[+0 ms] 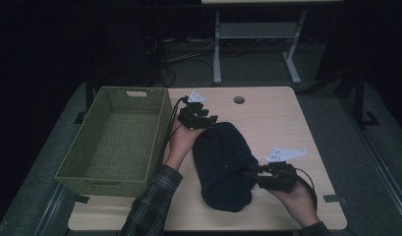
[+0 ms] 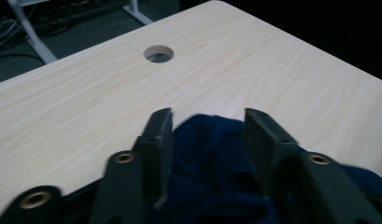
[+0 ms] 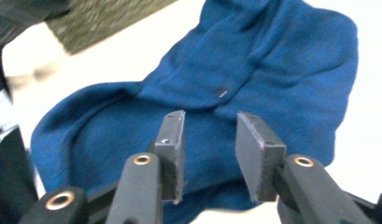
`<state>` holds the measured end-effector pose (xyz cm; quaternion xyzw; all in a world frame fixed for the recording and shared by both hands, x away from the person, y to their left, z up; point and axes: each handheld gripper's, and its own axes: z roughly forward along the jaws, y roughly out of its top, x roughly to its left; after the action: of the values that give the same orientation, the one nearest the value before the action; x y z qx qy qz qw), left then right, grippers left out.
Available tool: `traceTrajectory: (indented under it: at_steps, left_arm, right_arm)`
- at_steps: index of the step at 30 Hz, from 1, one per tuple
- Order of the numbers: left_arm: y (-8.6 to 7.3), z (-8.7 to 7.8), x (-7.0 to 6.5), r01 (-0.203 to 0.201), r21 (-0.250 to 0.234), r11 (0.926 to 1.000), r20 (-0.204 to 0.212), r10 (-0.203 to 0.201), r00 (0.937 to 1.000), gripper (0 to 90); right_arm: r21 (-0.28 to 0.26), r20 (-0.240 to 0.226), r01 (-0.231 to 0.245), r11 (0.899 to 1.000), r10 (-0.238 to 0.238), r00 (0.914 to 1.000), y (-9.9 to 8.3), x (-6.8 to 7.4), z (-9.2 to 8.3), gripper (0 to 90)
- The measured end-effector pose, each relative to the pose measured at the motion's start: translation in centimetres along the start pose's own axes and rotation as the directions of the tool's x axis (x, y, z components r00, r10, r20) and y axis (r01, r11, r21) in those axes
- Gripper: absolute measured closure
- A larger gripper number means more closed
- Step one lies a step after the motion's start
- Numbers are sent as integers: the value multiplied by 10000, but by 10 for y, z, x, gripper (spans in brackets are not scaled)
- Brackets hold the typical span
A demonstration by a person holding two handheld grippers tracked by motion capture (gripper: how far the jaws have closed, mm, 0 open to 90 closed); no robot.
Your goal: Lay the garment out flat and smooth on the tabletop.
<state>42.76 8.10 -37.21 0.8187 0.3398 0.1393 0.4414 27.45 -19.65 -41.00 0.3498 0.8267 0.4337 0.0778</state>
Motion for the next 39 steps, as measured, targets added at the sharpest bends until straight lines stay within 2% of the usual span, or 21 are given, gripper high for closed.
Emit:
traceTrajectory:
  at_steps: [1,3,5,9,12,15,18,19,23,25,27,29,34,37,39]
  left_arm:
    - [-2,-3,-4,-59,65,10000,82,59,9999,609]
    - [-9,-7,-11,-126,202,9997,323,120,9994,678]
    - [-17,-10,-18,-203,414,9989,558,180,9983,748]
    - [-36,-14,-33,-173,602,9980,902,118,9959,881]
    - [-54,-16,-44,-396,1137,9927,1066,274,9939,896]
    - [-72,-19,-52,-299,1402,9897,1166,135,9931,896]
    - [-90,-19,-60,-355,1803,9830,1266,126,9919,896]
    - [-97,-16,-62,-441,2095,9768,1270,175,9917,896]
    - [-109,-4,-62,-586,2750,9596,1082,297,9937,896]
    - [-108,-1,-61,-660,2739,9595,865,438,9953,897]
    - [-106,2,-59,-1026,2926,9507,267,991,9947,897]
    - [-107,4,-51,-782,2862,9550,264,737,9969,897]
    - [-103,8,-41,-750,2862,9552,-90,809,9967,897]
    - [-101,12,-36,-666,2738,9595,-238,760,9968,898]
    - [-102,12,-36,-642,2657,9619,-258,737,9970,897]
  right_arm:
    - [-33,204,80,10000,-79,9998,5,-7,0,684]
    - [-2,413,-68,10000,68,9991,11,-17,4,749]
    - [184,681,-61,9998,48,9977,15,-29,10,817]
    - [583,1016,-95,9983,35,9948,17,-44,23,889]
    - [749,1021,-86,9972,9,9948,17,-52,32,896]
    - [1029,956,-142,9946,44,9954,14,-60,41,896]
    - [1174,874,-237,9928,135,9961,10,-66,46,895]
    - [1238,859,-224,9921,118,9962,9,-67,47,895]
    - [1737,785,-72,9848,-66,9969,4,-65,53,895]
    - [2065,791,26,9784,-194,9967,0,-63,56,896]
    - [2260,781,145,9740,-329,9964,-3,-60,58,897]
    - [2263,706,128,9740,-295,9971,-8,-56,57,897]
    - [2490,550,270,9681,-419,9976,-14,-45,49,897]
    - [2540,459,464,9661,-599,9971,-18,-37,45,897]
    - [2497,639,513,9670,-693,9956,-19,-34,44,897]
